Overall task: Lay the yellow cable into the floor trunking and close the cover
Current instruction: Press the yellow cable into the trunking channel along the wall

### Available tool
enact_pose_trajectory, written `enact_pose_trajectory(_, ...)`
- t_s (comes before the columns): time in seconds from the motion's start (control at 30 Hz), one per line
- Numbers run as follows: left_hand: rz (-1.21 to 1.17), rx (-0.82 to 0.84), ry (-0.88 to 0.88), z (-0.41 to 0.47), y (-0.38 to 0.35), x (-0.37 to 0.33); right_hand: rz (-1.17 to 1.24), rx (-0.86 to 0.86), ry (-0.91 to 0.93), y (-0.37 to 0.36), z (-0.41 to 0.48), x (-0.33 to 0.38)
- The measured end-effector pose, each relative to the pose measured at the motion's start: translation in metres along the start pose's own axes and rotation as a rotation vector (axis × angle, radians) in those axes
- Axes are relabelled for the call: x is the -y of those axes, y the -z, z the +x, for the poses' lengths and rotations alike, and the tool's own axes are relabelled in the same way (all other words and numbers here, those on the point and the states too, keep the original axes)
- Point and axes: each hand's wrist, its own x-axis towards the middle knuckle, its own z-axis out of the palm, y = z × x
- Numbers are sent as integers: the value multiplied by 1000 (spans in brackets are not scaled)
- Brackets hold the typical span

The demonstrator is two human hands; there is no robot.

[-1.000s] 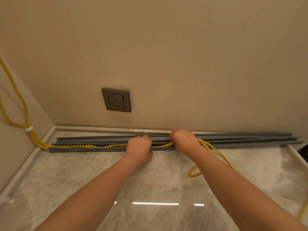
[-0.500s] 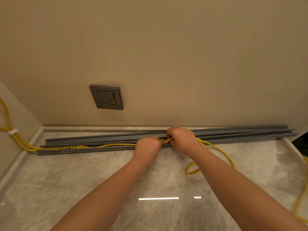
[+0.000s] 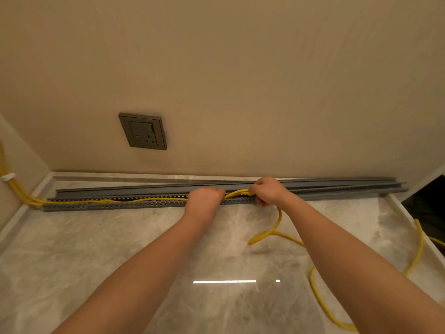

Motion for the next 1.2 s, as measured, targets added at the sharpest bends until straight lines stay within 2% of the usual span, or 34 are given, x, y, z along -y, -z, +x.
enact_pose_trajectory(0.13, 55, 20, 55, 2, 4, -12, 11, 55, 43, 10, 10, 3)
enact_pose_trajectory(0.3, 95, 33, 119, 3, 4, -22, -590, -67, 390, 15, 17, 10)
enact_pose_trajectory(0.43, 116, 52, 163, 5, 5, -29, -820, -61, 576, 11, 23, -5)
enact_pose_trajectory(0.77, -47, -92, 118, 13, -3, -76, -676, -48, 642, 9, 38, -29)
enact_pose_trajectory(1.0, -135, -85, 238, 21, -3, -79, -524, -84, 621, 4, 34, -47)
enact_pose_trajectory(1.1, -114, -36, 254, 27, 2, -81, -510, -23, 513, 10, 32, -41)
enact_pose_trajectory(1.2, -94, 8, 272, 32, 4, -82, -512, 162, 308, 27, 31, -33)
